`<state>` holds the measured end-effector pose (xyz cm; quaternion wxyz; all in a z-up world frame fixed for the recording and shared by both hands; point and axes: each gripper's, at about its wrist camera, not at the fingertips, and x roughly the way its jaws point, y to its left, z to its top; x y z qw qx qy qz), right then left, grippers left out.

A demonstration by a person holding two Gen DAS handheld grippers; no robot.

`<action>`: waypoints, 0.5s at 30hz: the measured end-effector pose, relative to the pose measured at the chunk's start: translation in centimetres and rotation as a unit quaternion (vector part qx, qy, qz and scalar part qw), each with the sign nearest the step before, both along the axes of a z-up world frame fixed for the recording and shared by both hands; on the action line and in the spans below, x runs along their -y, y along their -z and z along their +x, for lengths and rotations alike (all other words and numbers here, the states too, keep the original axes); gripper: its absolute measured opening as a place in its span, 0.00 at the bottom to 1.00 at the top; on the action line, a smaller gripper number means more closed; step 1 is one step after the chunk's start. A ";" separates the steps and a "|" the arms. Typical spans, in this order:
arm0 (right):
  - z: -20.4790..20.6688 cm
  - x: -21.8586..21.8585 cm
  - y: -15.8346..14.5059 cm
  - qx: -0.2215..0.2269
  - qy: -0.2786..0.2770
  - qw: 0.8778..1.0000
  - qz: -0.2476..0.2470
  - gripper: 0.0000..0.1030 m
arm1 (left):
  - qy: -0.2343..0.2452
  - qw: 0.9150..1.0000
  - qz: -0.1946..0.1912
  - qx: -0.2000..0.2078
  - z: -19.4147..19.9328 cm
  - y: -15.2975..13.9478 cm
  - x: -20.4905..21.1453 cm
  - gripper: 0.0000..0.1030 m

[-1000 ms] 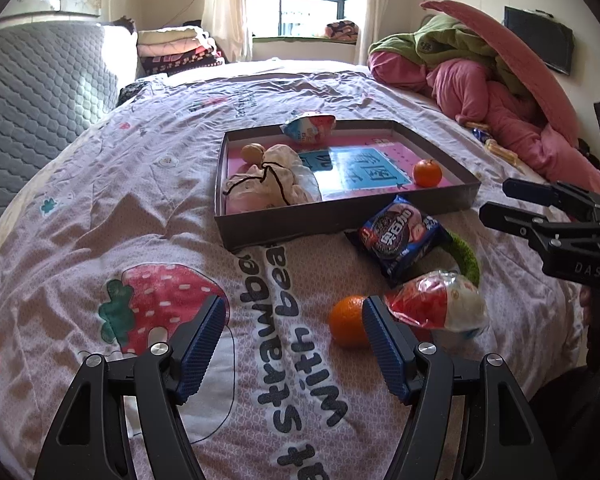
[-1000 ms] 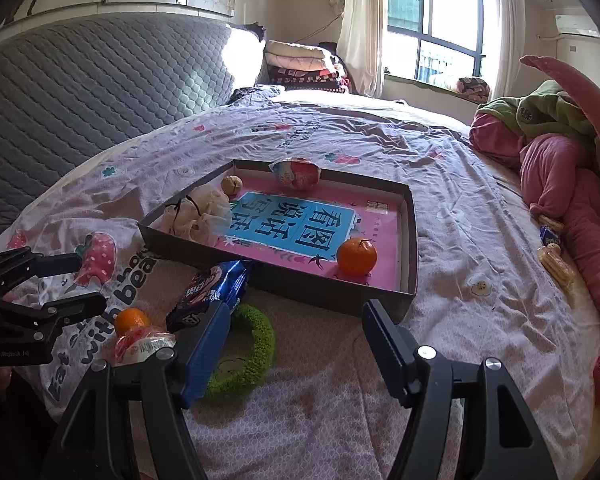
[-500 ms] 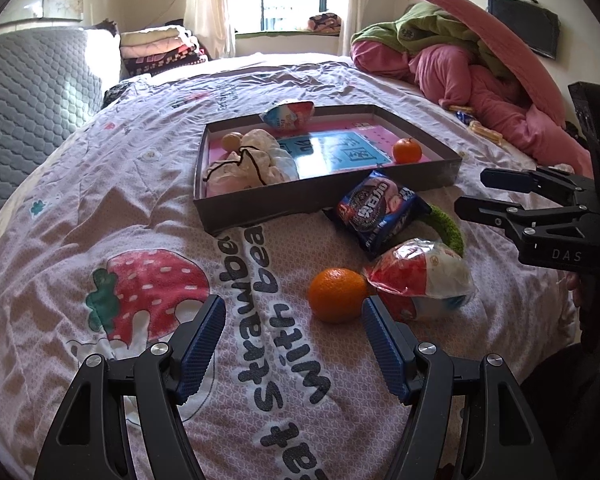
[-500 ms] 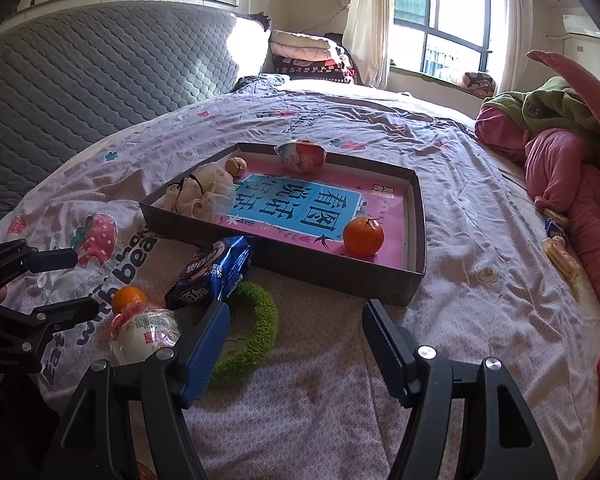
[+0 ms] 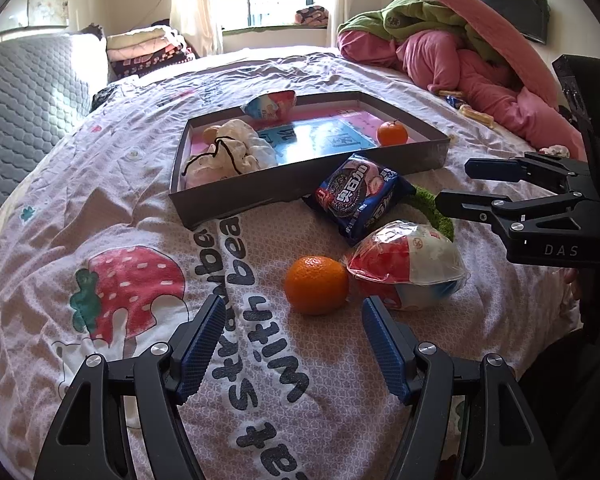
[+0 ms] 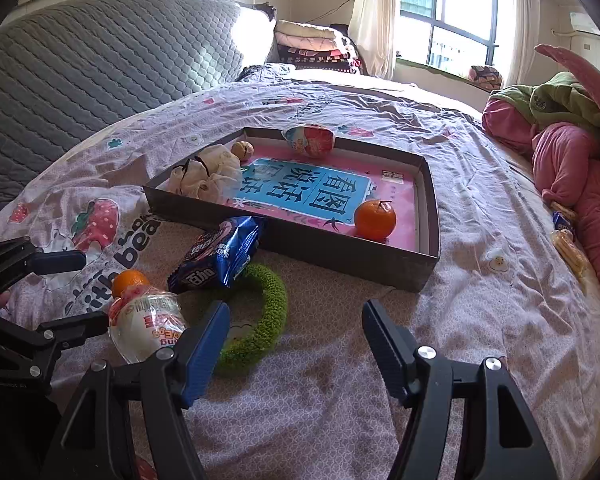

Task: Organize objects
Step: 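Move left gripper to the orange mandarin while right gripper moves to the green fuzzy ring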

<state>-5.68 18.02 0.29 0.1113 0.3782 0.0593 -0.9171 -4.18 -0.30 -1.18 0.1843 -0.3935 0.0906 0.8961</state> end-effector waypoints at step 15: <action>-0.5 -0.2 0.7 0.020 0.006 1.000 -0.005 0.66 | -0.010 1.000 -0.010 0.007 -1.0 0.8 -0.9 0.70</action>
